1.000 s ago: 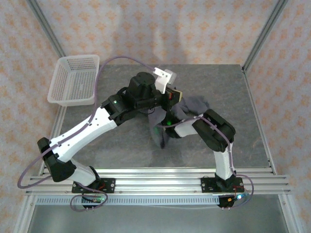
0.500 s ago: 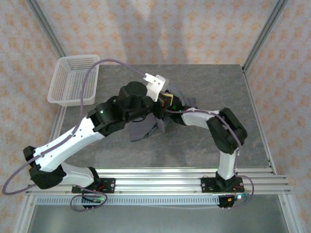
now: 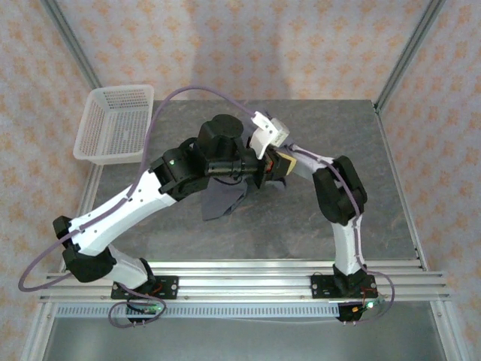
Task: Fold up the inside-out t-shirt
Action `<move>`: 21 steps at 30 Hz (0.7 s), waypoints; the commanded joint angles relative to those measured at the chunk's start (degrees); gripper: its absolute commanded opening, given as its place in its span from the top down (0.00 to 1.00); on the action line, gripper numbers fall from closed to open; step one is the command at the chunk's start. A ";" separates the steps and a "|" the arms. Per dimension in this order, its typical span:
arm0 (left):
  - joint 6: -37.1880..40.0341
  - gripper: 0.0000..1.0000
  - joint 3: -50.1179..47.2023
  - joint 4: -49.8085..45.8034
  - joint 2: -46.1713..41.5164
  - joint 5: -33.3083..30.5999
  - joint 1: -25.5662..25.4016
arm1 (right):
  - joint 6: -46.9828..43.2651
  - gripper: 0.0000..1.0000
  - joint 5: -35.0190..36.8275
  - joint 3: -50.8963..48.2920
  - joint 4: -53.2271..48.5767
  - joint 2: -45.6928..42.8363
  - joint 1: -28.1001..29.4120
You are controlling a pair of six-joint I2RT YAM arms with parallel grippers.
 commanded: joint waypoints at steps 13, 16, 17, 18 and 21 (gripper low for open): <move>3.37 1.00 4.65 0.65 -2.51 8.32 -3.60 | -8.31 0.90 -1.64 10.00 -22.61 6.63 -0.96; 3.90 1.00 3.46 -0.17 -3.06 7.72 -3.86 | -12.61 0.82 -0.73 9.88 -24.60 8.56 -0.71; 3.81 1.00 2.77 0.45 -3.41 8.47 -3.80 | -14.09 0.79 0.16 9.57 -24.80 8.72 -0.61; 3.64 1.00 2.20 1.39 -3.72 9.91 -3.89 | -15.59 0.74 0.98 9.22 -24.85 8.81 -0.61; 4.22 1.00 4.49 1.10 -2.90 14.95 -5.15 | -17.26 0.65 0.74 9.79 -24.67 8.81 -0.69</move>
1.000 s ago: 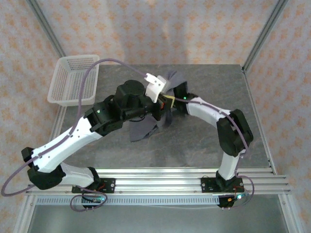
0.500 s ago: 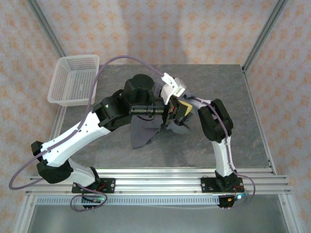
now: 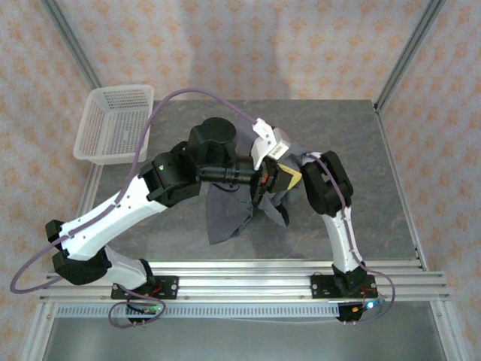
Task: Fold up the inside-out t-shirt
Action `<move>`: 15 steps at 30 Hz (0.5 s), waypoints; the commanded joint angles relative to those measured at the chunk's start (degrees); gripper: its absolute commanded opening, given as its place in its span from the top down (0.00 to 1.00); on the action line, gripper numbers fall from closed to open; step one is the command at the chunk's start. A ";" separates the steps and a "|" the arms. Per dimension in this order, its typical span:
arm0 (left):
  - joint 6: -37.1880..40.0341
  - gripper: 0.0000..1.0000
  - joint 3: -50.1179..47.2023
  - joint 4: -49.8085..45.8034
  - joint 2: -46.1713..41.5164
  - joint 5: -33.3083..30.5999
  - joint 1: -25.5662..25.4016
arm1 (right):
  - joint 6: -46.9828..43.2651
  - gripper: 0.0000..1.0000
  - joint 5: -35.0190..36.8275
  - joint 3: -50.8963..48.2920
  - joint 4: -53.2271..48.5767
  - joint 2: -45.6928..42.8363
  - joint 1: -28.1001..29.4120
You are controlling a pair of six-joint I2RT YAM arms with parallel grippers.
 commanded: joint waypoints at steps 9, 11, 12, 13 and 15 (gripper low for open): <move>8.84 1.00 9.98 -7.45 3.26 3.76 -6.69 | -4.14 0.11 0.37 4.72 -4.98 4.22 -0.08; 8.63 1.00 8.76 -6.60 2.72 4.13 -7.07 | -5.76 0.11 1.20 4.26 -5.85 5.32 -0.08; 8.65 1.00 8.26 -5.98 2.39 4.32 -7.28 | -6.60 0.11 2.19 4.26 -6.48 5.94 -0.08; 8.69 1.00 8.15 -5.73 2.25 4.63 -7.64 | -7.50 0.11 3.18 4.25 -6.97 6.43 0.02; 9.21 1.00 8.74 -5.78 2.29 5.27 -8.27 | -8.45 0.11 4.99 4.70 -8.06 7.35 0.09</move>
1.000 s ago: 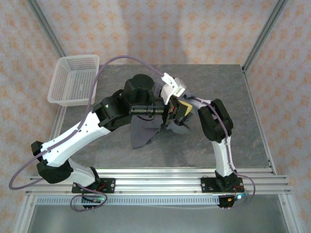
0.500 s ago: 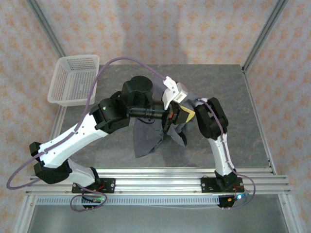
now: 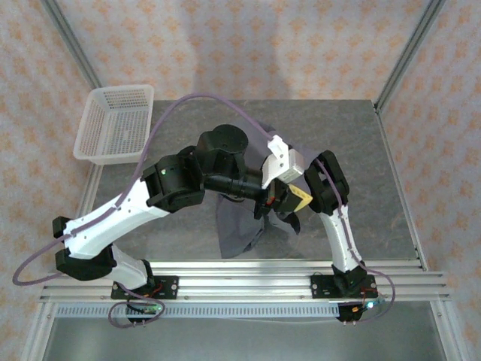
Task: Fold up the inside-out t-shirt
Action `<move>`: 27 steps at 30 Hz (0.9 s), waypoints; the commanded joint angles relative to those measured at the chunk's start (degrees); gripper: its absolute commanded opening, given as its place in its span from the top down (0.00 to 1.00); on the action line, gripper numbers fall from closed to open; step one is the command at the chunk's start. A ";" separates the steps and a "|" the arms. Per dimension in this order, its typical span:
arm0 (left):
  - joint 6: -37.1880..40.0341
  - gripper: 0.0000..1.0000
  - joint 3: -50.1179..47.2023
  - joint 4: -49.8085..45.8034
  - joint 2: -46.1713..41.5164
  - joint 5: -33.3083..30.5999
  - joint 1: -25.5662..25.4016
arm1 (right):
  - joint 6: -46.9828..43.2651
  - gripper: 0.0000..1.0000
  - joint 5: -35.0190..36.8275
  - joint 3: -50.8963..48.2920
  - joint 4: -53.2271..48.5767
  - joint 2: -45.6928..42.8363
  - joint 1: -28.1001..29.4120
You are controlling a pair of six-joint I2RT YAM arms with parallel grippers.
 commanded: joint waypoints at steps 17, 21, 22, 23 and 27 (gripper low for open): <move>-8.13 1.00 -10.08 1.74 -9.34 -37.86 6.79 | -6.18 1.00 -5.36 -8.05 -3.73 -6.26 0.31; -14.44 1.00 -14.23 -0.66 -9.44 -45.06 23.44 | -5.23 1.00 -14.53 -19.79 2.28 -19.21 0.31; -15.15 1.00 -15.49 -0.58 -9.07 -45.39 26.90 | -4.93 1.00 -16.83 -22.53 3.56 -22.24 0.31; -16.52 1.00 -16.78 -0.72 -8.42 -45.28 31.24 | -4.71 1.00 -19.34 -25.46 5.02 -25.89 0.31; -24.73 1.00 -21.94 -1.24 -4.00 -40.81 46.81 | -6.59 1.00 -31.00 -32.84 5.62 -38.20 0.31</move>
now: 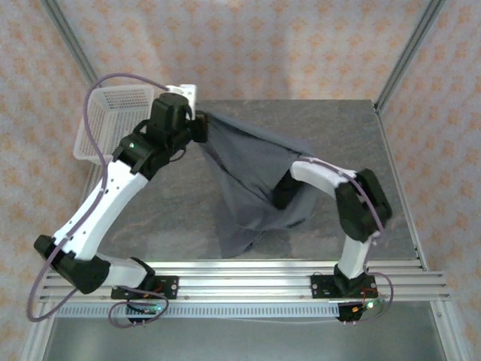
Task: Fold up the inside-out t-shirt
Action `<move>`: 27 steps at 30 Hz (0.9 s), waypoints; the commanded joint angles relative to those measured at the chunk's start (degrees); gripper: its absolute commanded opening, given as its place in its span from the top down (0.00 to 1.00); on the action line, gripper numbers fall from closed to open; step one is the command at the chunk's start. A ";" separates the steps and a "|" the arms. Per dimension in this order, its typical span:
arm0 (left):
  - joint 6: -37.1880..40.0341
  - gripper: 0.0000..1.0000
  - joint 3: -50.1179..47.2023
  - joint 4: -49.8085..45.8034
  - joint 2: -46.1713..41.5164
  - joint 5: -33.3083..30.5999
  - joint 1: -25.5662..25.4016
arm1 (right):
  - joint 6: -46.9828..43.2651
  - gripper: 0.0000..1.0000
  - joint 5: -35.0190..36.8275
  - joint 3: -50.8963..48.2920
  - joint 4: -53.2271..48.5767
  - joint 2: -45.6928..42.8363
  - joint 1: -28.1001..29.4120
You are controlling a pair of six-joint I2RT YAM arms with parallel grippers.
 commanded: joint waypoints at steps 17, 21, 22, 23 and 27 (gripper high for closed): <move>-21.43 1.00 -22.42 6.65 20.46 3.80 19.26 | 4.26 1.00 -24.67 -1.74 13.56 -34.97 -1.81; -21.21 0.93 -25.15 7.19 17.32 1.71 19.31 | 8.20 1.00 -15.19 -0.68 18.91 -36.79 -1.99; -20.61 0.83 -25.13 7.18 16.37 2.55 19.26 | 9.57 1.00 -12.29 -1.24 20.91 -37.14 -1.98; -19.79 0.70 -25.23 7.38 14.80 4.70 19.26 | 11.01 1.00 -8.62 -2.10 22.99 -37.42 -1.99; -18.78 0.33 -26.78 11.26 3.74 14.91 18.93 | 13.25 1.00 -1.18 -4.18 26.01 -36.86 -1.98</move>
